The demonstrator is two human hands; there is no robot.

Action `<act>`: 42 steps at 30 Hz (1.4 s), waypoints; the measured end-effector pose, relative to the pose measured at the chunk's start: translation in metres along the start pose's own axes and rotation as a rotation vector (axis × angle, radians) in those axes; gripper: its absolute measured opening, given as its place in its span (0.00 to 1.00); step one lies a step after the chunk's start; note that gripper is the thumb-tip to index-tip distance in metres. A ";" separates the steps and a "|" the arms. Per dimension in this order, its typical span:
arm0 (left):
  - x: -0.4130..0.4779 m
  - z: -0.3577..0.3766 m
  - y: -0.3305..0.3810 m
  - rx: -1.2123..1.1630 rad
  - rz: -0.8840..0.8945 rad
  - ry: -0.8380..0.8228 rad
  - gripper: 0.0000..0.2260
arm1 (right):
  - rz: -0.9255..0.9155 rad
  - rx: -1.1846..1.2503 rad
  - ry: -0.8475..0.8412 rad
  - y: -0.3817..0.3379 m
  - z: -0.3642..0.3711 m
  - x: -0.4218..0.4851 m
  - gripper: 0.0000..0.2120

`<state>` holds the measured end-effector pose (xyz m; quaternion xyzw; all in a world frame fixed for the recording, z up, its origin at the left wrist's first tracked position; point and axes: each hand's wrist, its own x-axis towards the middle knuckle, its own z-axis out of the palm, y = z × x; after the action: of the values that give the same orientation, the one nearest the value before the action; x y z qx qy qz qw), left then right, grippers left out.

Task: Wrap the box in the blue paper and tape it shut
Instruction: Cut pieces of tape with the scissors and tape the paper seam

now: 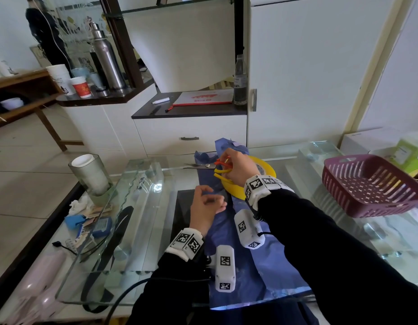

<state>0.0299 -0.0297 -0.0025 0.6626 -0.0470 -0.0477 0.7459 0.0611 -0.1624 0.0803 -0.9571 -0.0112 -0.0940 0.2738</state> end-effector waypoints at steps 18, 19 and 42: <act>-0.003 0.001 0.011 0.732 0.155 -0.182 0.04 | -0.011 0.091 -0.022 -0.005 0.005 0.008 0.18; -0.003 0.001 0.012 0.738 0.143 -0.179 0.04 | -0.004 0.112 -0.009 -0.004 0.003 0.008 0.17; 0.009 -0.035 0.019 0.798 0.009 0.043 0.09 | 0.265 0.612 0.296 0.027 -0.008 0.002 0.13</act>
<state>0.0439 0.0055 0.0123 0.9010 -0.0492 -0.0086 0.4309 0.0640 -0.1898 0.0735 -0.7999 0.1250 -0.1878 0.5561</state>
